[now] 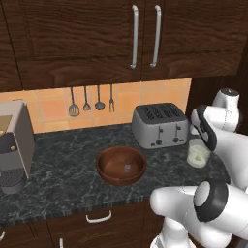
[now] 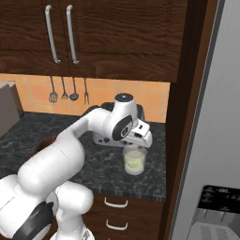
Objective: Grab a lemon wedge from the fridge and one ice cube from the ice bowl, and put them in the glass of lemonade.
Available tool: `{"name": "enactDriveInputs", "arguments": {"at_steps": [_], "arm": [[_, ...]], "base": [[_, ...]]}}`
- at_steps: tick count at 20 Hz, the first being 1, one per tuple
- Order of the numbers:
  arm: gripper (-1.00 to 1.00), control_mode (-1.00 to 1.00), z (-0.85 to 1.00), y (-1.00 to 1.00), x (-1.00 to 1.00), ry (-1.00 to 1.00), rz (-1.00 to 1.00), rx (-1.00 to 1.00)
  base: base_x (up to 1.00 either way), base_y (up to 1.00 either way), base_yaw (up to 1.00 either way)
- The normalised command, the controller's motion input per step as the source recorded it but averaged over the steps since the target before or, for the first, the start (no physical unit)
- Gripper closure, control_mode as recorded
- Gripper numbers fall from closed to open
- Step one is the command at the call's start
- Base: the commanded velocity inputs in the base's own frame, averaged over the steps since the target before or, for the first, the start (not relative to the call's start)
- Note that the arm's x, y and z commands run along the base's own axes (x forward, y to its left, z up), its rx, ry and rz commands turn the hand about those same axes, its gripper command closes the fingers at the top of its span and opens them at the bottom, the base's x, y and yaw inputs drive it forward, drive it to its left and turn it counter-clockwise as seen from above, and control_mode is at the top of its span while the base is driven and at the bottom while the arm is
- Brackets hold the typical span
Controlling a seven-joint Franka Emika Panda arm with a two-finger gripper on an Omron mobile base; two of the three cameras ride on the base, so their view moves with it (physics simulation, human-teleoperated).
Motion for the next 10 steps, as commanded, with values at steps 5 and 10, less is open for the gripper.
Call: {"name": "enactDriveInputs", "arguments": {"at_steps": [5, 10], "arm": [[-1.00, -1.00, 0.18, 0.00, -0.49, -0.10, 0.00, 0.06], [-1.00, -1.00, 0.11, 0.00, -0.60, -0.12, -0.01, 0.06]], "base": [[0.00, 0.00, 0.00], [0.00, 0.00, 0.00]]}}
